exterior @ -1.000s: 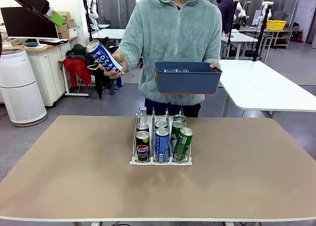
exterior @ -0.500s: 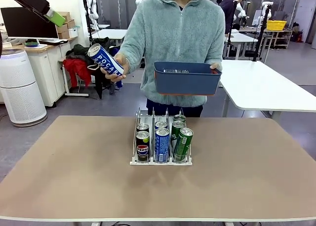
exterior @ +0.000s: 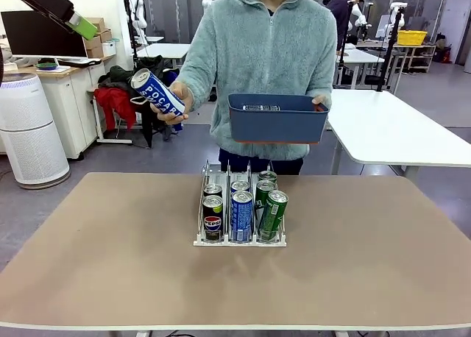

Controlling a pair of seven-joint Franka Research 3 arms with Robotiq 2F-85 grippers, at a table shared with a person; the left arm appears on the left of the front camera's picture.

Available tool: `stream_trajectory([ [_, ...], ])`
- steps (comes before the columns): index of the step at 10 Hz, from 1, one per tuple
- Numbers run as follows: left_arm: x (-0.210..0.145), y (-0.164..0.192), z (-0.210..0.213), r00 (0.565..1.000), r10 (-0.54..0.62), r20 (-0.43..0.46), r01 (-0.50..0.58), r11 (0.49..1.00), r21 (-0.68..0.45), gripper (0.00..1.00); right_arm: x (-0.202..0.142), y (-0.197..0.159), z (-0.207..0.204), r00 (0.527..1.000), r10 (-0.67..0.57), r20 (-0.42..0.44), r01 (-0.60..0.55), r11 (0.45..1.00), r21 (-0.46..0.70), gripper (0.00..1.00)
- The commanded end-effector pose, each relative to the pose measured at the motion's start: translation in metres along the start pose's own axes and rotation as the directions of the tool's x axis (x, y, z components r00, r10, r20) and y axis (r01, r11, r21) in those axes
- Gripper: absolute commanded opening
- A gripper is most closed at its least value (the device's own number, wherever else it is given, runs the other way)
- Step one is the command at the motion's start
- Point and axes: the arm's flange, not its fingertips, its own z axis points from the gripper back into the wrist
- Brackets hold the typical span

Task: Fill the beverage cans into the dispenser.
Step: Pick up the Ionic drink handed by the human.

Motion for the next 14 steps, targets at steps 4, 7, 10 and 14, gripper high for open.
stream_trajectory([
  [4, 0.0, 0.009, -0.011, 1.0, -0.008, -0.022, 0.009, 0.998, 0.057, 1.0, 0.0, 0.001, 0.0, 1.0, 0.012, -0.003, -0.012, 1.0, 0.007, 1.0],
  [7, 0.0, 0.028, -0.032, 1.0, -0.006, -0.001, 0.006, 0.998, 0.056, 1.0, 0.0, 0.001, 0.0, 1.0, 0.012, -0.003, -0.012, 1.0, 0.007, 1.0],
  [10, -0.004, 0.048, -0.06, 1.0, 0.002, 0.006, -0.003, 0.998, 0.064, 1.0, 0.0, 0.001, 0.0, 1.0, 0.012, -0.003, -0.012, 1.0, 0.007, 1.0],
  [14, -0.012, 0.06, -0.109, 0.997, -0.014, -0.071, 0.023, 0.992, 0.124, 1.0, 0.0, 0.001, 0.0, 1.0, 0.012, -0.003, -0.012, 1.0, 0.007, 1.0],
])
